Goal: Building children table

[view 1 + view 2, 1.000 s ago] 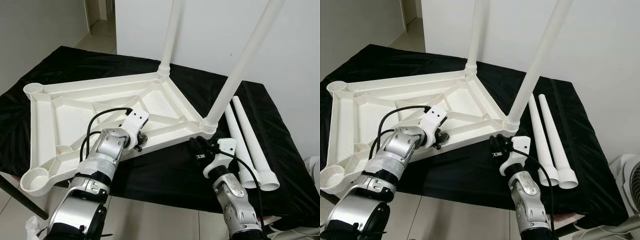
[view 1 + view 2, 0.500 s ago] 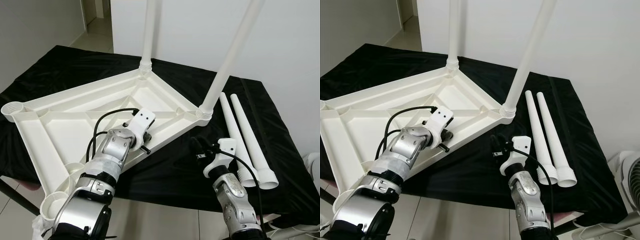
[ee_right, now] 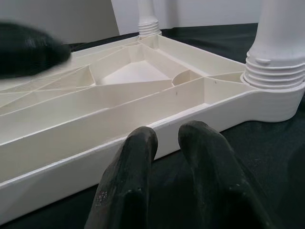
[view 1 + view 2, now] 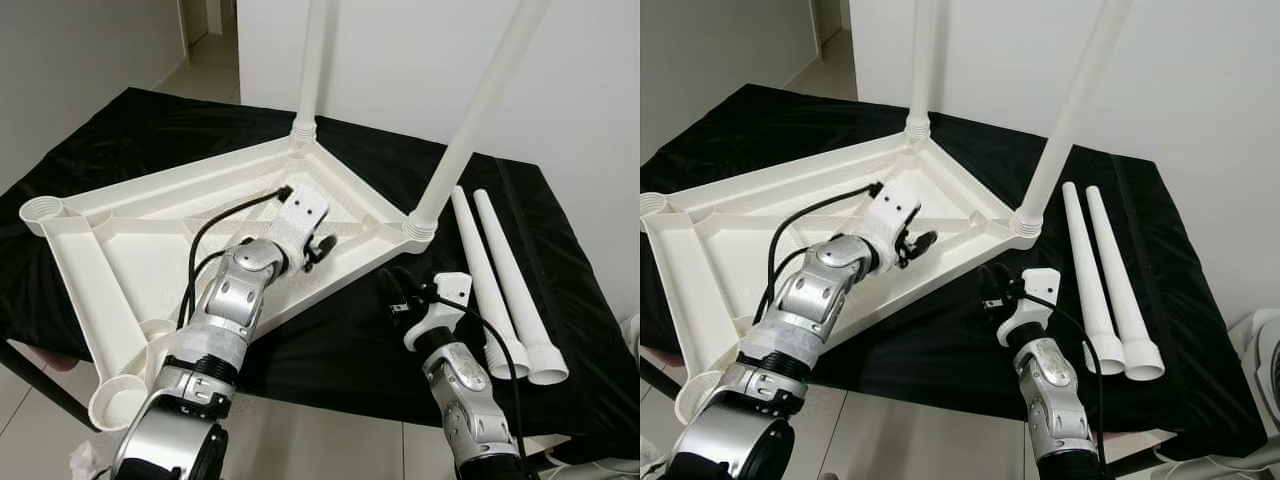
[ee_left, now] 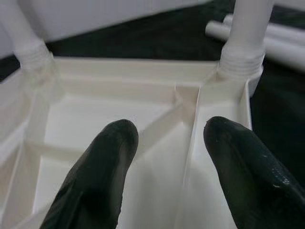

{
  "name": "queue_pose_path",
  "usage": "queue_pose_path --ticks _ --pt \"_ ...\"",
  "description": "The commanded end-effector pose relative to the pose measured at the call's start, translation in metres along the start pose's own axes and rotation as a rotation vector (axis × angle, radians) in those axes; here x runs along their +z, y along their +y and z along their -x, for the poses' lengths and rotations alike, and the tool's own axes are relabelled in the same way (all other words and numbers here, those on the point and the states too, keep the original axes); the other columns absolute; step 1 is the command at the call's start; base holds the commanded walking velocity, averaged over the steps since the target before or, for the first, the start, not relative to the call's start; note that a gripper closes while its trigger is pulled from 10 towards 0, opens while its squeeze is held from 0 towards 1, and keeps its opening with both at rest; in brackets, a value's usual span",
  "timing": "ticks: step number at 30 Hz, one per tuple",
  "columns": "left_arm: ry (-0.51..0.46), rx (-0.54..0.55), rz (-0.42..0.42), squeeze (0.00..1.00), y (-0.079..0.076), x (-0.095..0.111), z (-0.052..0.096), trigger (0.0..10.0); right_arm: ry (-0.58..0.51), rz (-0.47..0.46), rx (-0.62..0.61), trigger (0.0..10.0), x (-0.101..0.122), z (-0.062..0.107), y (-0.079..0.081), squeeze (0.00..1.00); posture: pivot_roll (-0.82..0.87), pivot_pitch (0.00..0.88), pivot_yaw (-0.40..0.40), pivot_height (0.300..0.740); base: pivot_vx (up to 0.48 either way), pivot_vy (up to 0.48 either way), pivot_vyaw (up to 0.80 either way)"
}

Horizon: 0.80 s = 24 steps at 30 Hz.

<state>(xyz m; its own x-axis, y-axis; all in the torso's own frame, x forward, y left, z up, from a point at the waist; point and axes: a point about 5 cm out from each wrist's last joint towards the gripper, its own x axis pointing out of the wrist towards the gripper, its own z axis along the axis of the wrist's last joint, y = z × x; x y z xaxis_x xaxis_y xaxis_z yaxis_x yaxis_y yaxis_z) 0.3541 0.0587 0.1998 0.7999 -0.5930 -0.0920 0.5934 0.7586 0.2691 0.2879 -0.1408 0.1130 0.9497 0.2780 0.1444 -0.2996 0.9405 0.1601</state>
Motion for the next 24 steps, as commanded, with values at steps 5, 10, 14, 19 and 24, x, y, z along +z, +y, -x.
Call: queue_pose_path --ticks 5,10,14,19,24 --pt "-0.081 0.105 -0.084 0.00 0.011 0.004 0.018 10.0 0.010 0.005 -0.015 10.0 -0.004 0.002 -0.003 0.00 -0.03 0.016 -0.061 0.740 0.000 0.000 0.00" --pt "-0.109 0.058 -0.093 0.00 0.011 0.001 0.035 10.0 0.011 0.003 -0.014 10.0 -0.004 0.003 -0.002 0.00 -0.02 0.016 -0.067 0.740 0.000 0.000 0.00" --pt "-0.144 0.026 -0.098 0.00 0.008 -0.001 0.048 10.0 0.014 0.003 -0.007 10.0 -0.005 0.002 -0.001 0.00 -0.01 0.015 -0.072 0.740 0.000 0.000 0.00" --pt "-0.056 0.086 -0.166 0.00 0.032 -0.023 0.085 10.0 0.016 0.007 0.010 10.0 -0.004 0.001 -0.002 0.00 0.01 0.012 -0.092 0.740 0.000 0.000 0.00" --pt "0.044 0.102 -0.209 0.00 0.046 -0.033 0.100 10.0 0.024 0.012 0.024 10.0 -0.005 0.001 -0.001 0.00 0.02 0.012 -0.103 0.740 0.000 0.000 0.00"
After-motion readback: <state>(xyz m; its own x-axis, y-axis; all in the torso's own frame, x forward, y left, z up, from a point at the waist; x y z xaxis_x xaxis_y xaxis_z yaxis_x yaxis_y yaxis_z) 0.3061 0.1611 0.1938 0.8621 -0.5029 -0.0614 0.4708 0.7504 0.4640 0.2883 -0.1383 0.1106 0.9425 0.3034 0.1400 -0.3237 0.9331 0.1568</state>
